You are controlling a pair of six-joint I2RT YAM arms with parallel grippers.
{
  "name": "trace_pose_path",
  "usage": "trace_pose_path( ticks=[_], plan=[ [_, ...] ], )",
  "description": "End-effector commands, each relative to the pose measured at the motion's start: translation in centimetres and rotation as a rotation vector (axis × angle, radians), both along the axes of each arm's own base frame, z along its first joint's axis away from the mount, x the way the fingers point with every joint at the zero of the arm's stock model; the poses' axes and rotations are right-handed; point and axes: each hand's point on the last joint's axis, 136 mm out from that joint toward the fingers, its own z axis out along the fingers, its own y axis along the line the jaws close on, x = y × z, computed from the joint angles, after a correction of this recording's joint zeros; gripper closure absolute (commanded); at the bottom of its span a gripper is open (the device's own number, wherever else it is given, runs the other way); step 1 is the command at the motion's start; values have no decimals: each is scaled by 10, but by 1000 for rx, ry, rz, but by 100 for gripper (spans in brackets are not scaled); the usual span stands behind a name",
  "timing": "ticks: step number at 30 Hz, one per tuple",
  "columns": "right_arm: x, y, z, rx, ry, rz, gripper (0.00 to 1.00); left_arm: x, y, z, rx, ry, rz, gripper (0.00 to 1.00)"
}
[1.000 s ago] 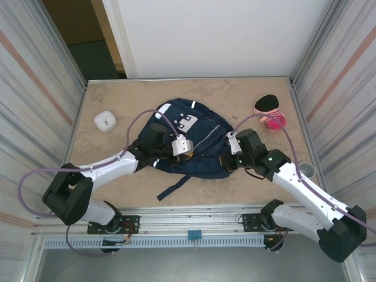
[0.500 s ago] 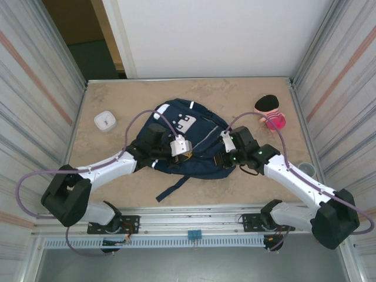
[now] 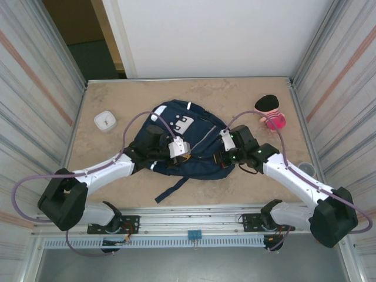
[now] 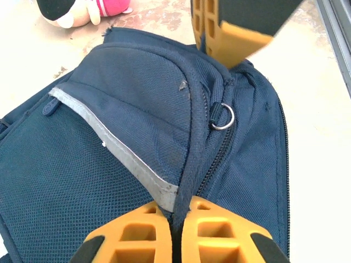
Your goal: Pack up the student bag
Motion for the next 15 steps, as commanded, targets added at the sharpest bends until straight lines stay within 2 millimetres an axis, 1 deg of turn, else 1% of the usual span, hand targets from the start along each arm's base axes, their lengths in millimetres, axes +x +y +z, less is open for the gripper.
trace_pose_path(
  ticks=[1,3,5,7,9,11,13,15],
  plan=[
    [23,-40,8,-17,-60,-182,100,-7,3,19,-69,-34,-22,100],
    [28,-57,10,-6,-65,-243,100,-8,7,16,-63,-32,-10,100],
    [33,-70,12,-3,-69,-281,100,-8,10,13,-56,-31,1,100],
    [34,-73,10,2,-63,-282,100,-8,10,12,-60,-27,10,100],
    [33,-68,9,23,-53,-256,100,-9,10,13,-72,-12,15,100],
    [31,-60,10,64,-46,-234,100,-7,9,16,-100,35,46,86],
    [27,-55,9,82,-50,-218,100,-9,9,22,-146,111,91,66],
    [23,-53,10,82,-60,-209,100,-8,12,29,-210,211,177,52]
  ],
)
